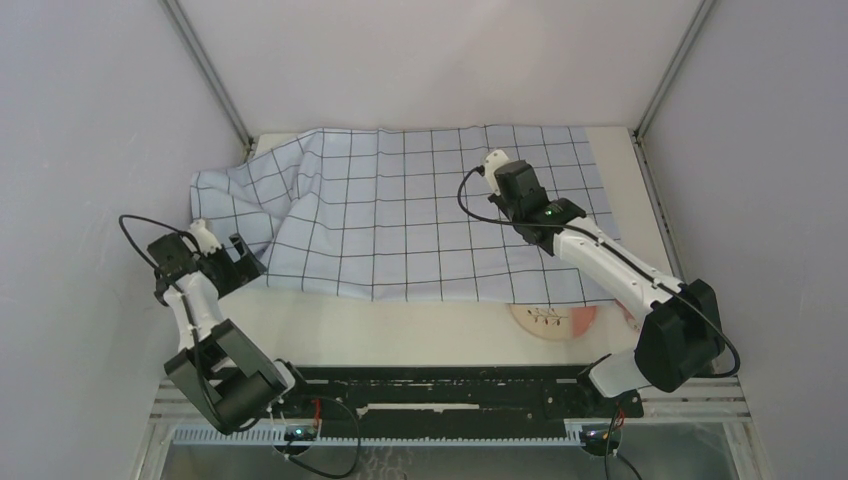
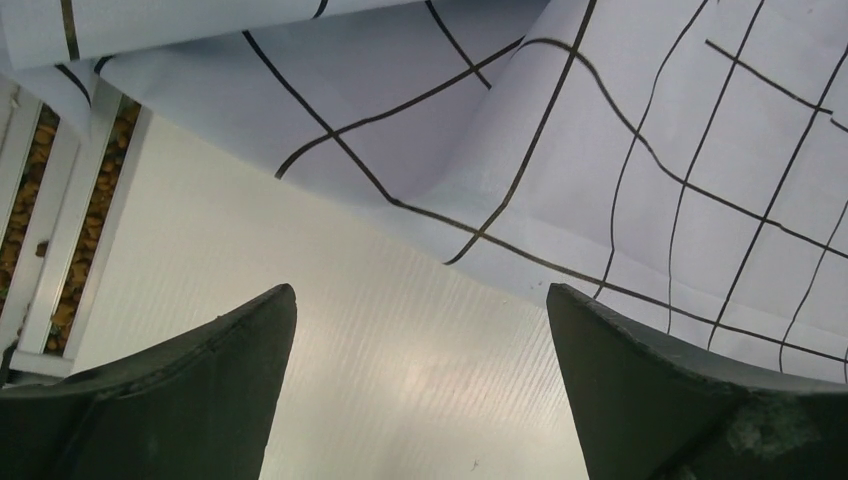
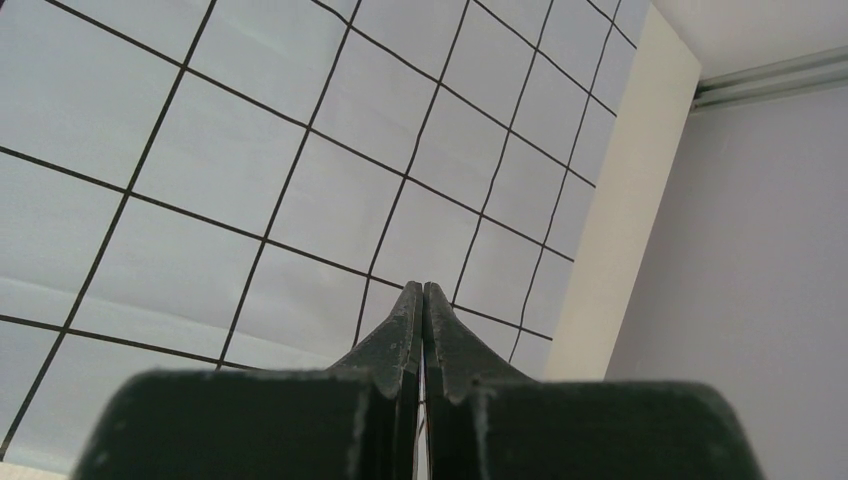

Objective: Set the dinner table for one person
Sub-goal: Flatten out the napkin at the center of the board.

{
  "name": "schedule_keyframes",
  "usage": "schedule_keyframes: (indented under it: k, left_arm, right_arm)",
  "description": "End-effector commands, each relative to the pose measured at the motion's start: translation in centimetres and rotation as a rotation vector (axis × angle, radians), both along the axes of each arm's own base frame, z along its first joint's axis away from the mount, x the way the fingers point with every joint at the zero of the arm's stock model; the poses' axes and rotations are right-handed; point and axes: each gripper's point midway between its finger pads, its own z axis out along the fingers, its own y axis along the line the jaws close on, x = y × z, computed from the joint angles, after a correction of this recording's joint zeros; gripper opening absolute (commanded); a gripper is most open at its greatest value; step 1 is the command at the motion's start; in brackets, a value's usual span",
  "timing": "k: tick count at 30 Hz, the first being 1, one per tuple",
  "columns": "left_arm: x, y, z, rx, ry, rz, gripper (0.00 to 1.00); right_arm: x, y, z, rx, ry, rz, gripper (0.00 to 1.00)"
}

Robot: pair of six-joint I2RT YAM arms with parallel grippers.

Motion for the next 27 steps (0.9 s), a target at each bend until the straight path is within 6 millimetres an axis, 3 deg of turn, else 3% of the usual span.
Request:
schedule_keyframes:
  k: [1, 5, 8, 13, 17, 20, 27]
  left_arm:
    - [-0.8, 0.6, -0.3, 0.031, -0.010, 0.061, 1.00]
    - [-0.1, 1.1, 0.3, 0.010, -0.005, 0.054, 1.00]
    - [0.1, 2.0, -1.2, -0.006, 0.039, 0.085, 1.00]
    - [0.3, 2.7, -4.3, -0.203, 0.089, 0.144, 0.99]
    - [0.5, 4.1, -5.7, -0.186, 0.087, 0.198, 0.99]
    - [0.8, 4.1, -5.3, -0.182, 0.053, 0.203, 0.99]
    - [2.0, 3.8, -1.5, -0.106, -0.144, 0.195, 0.99]
  right_arm:
    - [0.6, 0.8, 1.6, 0.015, -0.064, 0.019, 0.03]
    - [0.6, 1.2, 1.6, -0.015, -0.072, 0.033, 0.03]
    - [0.4, 1.2, 2.2, -0.019, -0.088, 0.040, 0.03]
    - [0.3, 1.3, 2.3, -0.020, -0.090, 0.047, 0.03]
    - [0.1, 1.7, 2.3, -0.030, -0.086, 0.067, 0.03]
    - [-0.1, 2.1, 2.6, -0.041, -0.094, 0.082, 0.03]
    - [-0.1, 3.4, 2.5, -0.077, -0.109, 0.118, 0.03]
